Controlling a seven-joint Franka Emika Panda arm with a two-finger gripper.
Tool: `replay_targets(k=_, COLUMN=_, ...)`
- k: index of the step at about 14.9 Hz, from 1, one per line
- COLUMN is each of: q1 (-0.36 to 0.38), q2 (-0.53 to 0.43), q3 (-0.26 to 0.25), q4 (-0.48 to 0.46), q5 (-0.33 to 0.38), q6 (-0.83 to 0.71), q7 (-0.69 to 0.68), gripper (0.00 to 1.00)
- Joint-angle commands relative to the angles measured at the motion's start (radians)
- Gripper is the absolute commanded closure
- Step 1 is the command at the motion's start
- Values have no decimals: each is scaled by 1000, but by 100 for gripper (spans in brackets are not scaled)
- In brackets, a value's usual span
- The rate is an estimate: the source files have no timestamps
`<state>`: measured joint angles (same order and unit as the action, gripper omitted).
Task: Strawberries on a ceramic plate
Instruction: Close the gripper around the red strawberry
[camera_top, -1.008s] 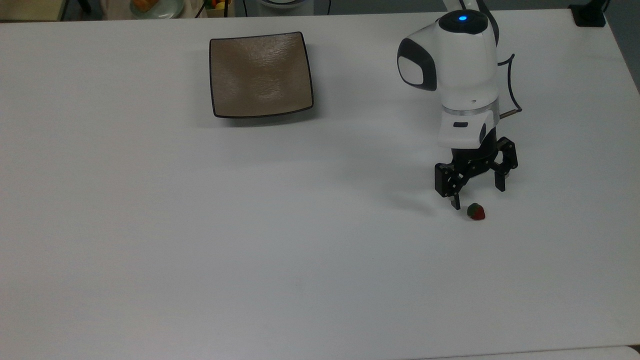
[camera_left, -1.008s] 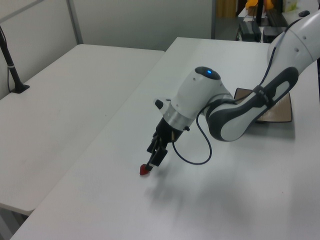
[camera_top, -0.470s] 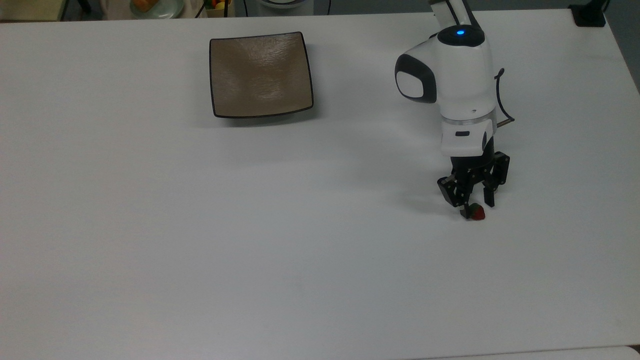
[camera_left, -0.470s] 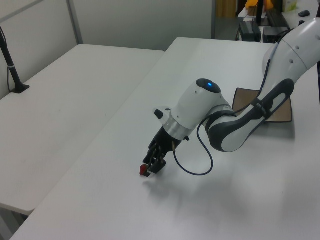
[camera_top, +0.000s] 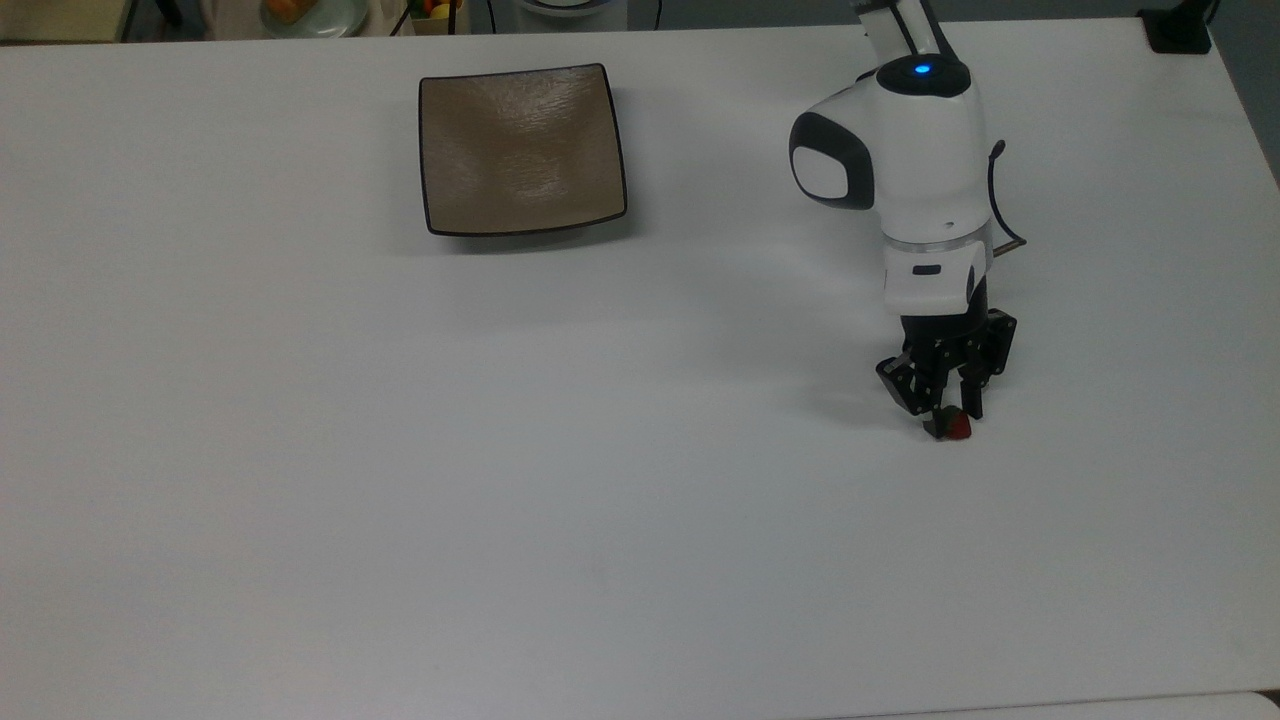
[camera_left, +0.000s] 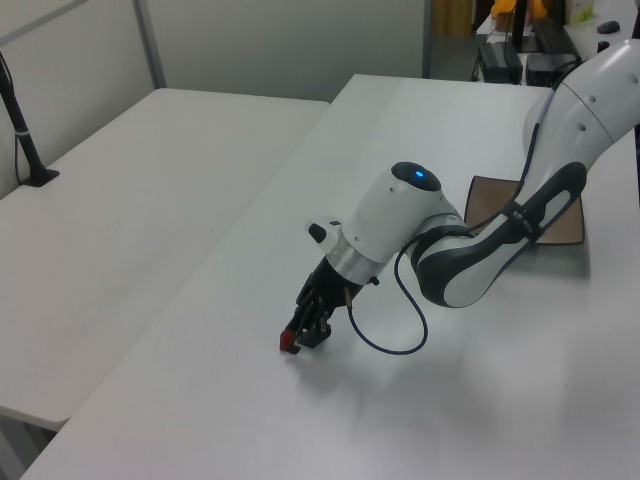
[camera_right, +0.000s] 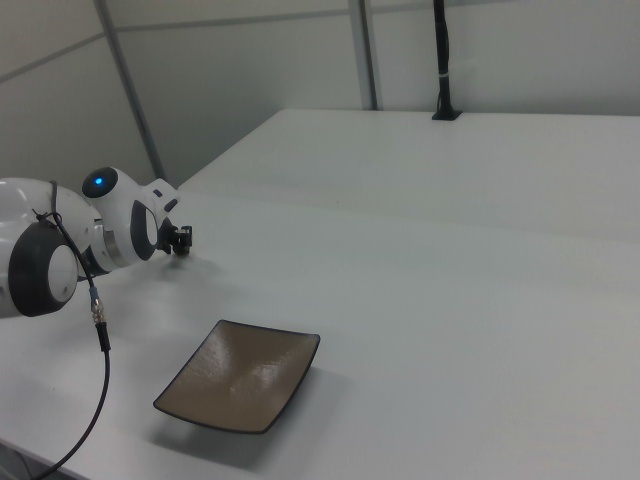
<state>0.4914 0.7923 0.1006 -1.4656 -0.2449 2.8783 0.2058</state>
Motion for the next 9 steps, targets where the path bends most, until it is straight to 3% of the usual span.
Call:
replay_targets(k=1, q1=12, q2=15, q3=-13, q4=18, q5=-20, q6=41, q7=3, gripper=54)
replay_targets(k=2, q1=12, q2=28, q3=-13, q4=19, q5=-20, q6=52, q7=1, gripper=54)
replay_targets(k=6, q1=12, q2=28, q3=-15, q4=18, q5=-63, q6=56, q7=0, gripper=92)
replay_targets(k=9, q1=6, q2=21, q3=-15, q4=13, q5=-63, q6=55, q7=3, gripper=98)
